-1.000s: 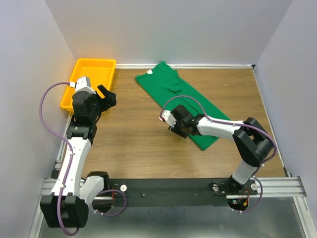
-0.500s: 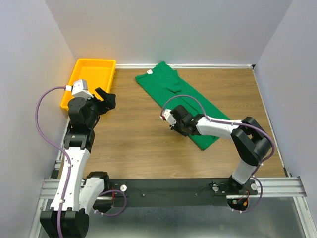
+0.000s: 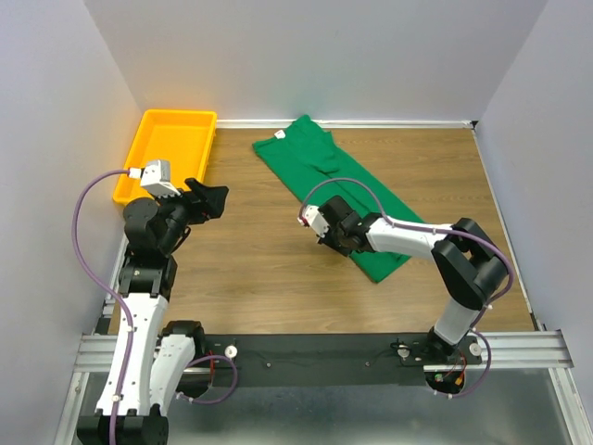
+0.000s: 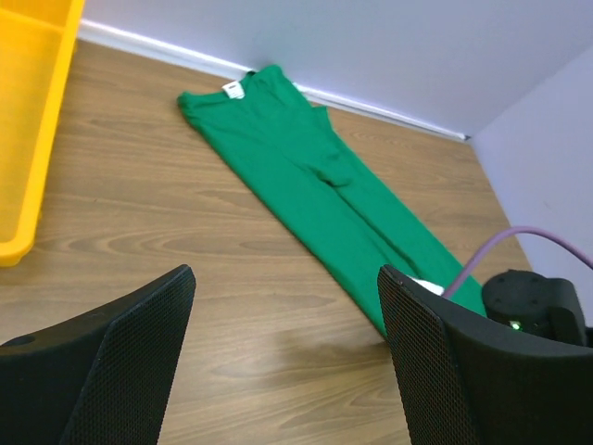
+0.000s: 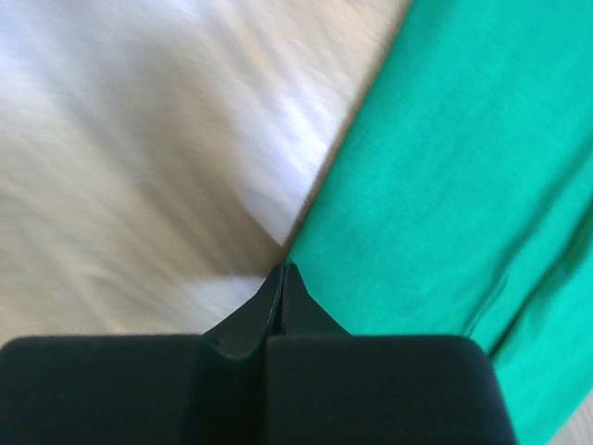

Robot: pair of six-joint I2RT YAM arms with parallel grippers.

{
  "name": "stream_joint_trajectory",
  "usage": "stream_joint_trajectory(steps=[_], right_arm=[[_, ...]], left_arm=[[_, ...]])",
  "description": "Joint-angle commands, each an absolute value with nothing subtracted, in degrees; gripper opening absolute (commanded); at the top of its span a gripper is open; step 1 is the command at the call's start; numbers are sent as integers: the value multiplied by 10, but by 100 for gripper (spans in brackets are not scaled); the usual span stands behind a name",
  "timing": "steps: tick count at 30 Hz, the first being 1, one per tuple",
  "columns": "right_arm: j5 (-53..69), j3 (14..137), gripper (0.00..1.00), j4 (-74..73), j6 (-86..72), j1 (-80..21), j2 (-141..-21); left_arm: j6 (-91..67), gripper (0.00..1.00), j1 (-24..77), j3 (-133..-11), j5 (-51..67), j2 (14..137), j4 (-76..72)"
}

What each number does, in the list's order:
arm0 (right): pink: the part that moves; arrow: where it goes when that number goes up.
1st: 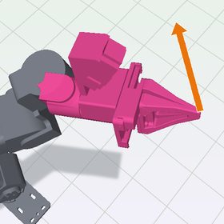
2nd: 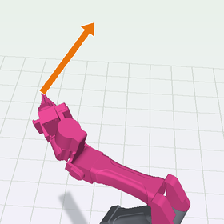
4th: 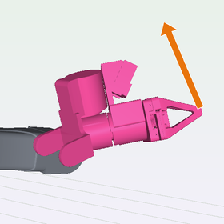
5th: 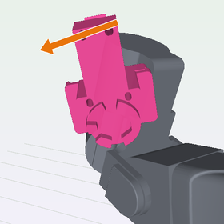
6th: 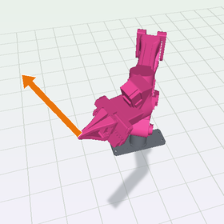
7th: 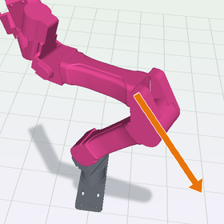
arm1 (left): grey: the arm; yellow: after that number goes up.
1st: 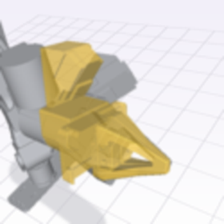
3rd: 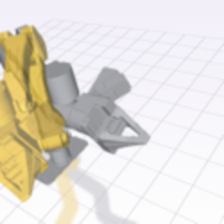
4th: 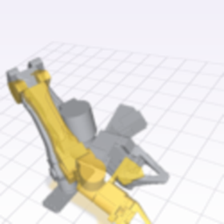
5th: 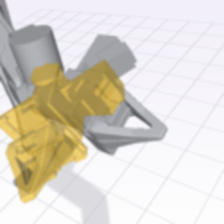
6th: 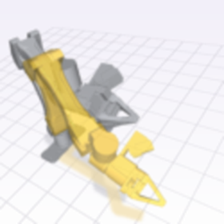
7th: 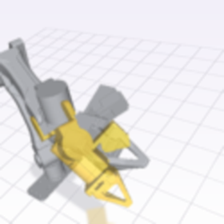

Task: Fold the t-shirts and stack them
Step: Fold the tshirt

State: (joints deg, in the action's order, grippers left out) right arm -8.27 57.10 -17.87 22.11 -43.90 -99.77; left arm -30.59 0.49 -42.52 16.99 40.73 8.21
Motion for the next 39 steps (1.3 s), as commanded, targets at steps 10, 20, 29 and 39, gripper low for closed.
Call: stream_joint_trajectory(steps=[10,20,29,39], right_arm=[[222,735,34,-242,129,-548,-1104],[371,718,100,-307,275,-296,-910],[464,487,100,-503,736,-92,-674],[431,423,98,-722,1020,-91,-654]], left_arm=[[-283,88,4,-404,264,378,69],[-250,88,28,-402,372,384,70],[-255,75,547,-505,78,612,269],[-320,75,902,-509,-154,747,347]])
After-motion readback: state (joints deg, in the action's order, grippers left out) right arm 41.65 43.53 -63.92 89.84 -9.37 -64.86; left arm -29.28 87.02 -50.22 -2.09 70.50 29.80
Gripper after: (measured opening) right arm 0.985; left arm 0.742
